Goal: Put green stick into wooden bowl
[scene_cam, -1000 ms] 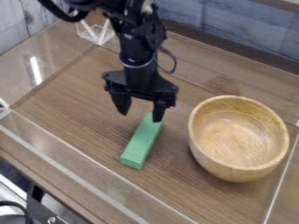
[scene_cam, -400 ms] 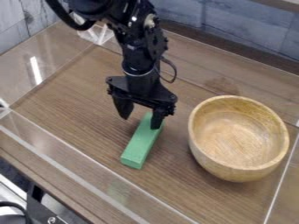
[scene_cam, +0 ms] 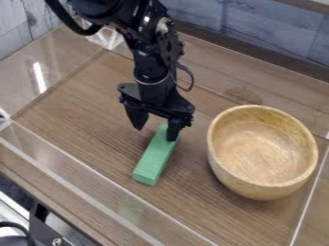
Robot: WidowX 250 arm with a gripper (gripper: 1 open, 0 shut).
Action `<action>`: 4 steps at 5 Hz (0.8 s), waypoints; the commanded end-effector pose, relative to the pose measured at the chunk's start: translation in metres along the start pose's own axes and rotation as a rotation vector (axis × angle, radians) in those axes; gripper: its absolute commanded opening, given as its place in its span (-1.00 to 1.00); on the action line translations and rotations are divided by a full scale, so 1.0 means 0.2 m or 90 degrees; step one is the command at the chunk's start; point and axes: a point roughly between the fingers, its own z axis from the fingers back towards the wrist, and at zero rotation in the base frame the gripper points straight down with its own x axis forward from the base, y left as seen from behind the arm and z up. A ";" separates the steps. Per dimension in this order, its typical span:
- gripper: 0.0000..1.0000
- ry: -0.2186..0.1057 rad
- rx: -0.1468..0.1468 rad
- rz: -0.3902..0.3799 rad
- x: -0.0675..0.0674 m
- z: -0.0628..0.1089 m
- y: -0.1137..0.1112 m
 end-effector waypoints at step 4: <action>1.00 0.062 0.027 -0.029 -0.13 -0.05 -0.07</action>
